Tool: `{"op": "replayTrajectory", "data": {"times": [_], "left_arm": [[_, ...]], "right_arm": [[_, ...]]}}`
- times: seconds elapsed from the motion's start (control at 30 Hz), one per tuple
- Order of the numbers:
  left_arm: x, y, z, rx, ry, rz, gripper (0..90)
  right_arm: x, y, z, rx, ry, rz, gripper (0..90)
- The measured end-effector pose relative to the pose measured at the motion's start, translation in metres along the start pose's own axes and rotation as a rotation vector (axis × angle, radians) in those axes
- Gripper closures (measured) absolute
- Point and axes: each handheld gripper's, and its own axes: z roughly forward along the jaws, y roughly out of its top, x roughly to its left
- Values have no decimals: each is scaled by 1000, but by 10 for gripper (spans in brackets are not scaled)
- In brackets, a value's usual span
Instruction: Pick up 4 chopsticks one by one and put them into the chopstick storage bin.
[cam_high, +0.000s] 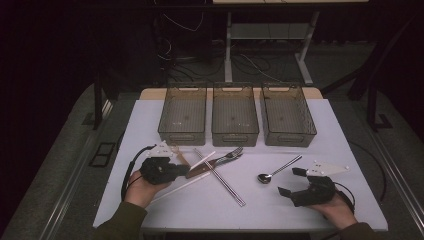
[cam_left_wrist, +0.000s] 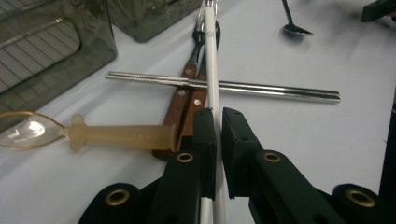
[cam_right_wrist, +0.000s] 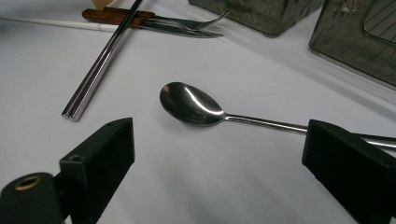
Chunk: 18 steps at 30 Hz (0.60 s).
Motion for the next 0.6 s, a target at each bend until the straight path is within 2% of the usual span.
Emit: {"op": "replayTrajectory", "data": {"times": [0.33,0.6], "left_arm": [[12,20,4,-5,12,-8,843],[16,38,11,14,11,13,843]], "right_arm": [[0,0,-1,-4,1,-2,94],[0,0,-1,-6,4,0,94]]}}
